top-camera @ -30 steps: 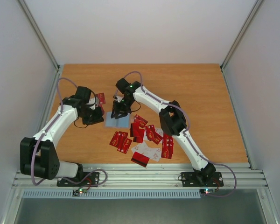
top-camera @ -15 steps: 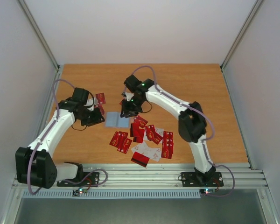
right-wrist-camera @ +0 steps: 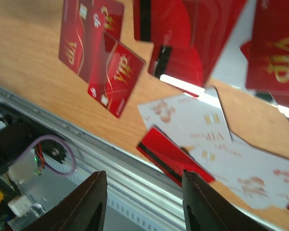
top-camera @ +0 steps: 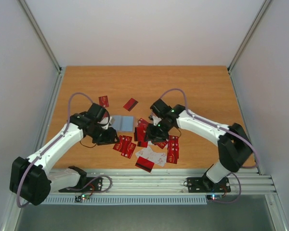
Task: Put the credit cards into the card holder
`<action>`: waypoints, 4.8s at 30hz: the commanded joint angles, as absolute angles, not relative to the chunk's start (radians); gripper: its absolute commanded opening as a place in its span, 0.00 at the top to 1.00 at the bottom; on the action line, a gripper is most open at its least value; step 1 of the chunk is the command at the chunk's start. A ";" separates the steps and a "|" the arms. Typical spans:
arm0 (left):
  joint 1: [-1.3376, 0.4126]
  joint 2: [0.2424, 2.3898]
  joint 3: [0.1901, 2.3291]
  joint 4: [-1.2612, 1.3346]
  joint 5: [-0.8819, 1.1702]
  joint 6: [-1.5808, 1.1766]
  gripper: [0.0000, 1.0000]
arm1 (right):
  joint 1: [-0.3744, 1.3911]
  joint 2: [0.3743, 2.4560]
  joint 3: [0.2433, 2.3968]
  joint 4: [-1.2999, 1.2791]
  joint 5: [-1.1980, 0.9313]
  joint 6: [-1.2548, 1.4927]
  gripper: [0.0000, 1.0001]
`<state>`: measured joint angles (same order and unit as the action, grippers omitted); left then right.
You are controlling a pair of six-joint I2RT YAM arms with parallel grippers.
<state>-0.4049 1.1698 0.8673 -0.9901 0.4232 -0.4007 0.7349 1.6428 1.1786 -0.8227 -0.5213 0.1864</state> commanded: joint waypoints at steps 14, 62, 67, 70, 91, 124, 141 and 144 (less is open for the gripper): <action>-0.637 1.298 0.835 -0.818 0.593 -0.465 0.64 | 1.081 1.391 0.809 -0.635 -0.320 0.707 0.29; -0.825 1.690 0.670 -0.384 0.602 -0.571 0.76 | 1.094 1.288 0.323 0.230 -0.349 0.749 0.55; -0.824 1.660 0.636 -0.345 0.614 -0.600 0.76 | 1.094 1.224 0.348 0.170 -0.330 0.723 0.63; -0.824 1.644 0.614 -0.313 0.626 -0.631 0.76 | 1.094 1.186 0.365 0.124 -0.316 0.706 0.65; -0.824 1.614 0.620 -0.278 0.640 -0.683 0.76 | 1.094 1.211 0.449 0.031 -0.269 0.641 0.74; -0.678 1.032 0.981 -0.894 0.642 -0.235 0.45 | 0.947 1.215 0.937 -0.700 -0.547 -0.030 0.99; -0.682 1.178 1.220 -1.176 0.906 0.065 0.48 | 0.937 1.220 1.177 -1.036 -0.701 -0.525 0.99; -0.695 1.190 1.208 -1.148 0.926 0.059 0.49 | 0.933 1.241 1.216 -1.067 -0.724 -0.563 0.99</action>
<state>-0.6815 1.1721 1.1984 -1.1519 0.8509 0.0174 0.9413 1.2457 1.1503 -1.0119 -0.6739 -0.4458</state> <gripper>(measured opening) 0.516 0.014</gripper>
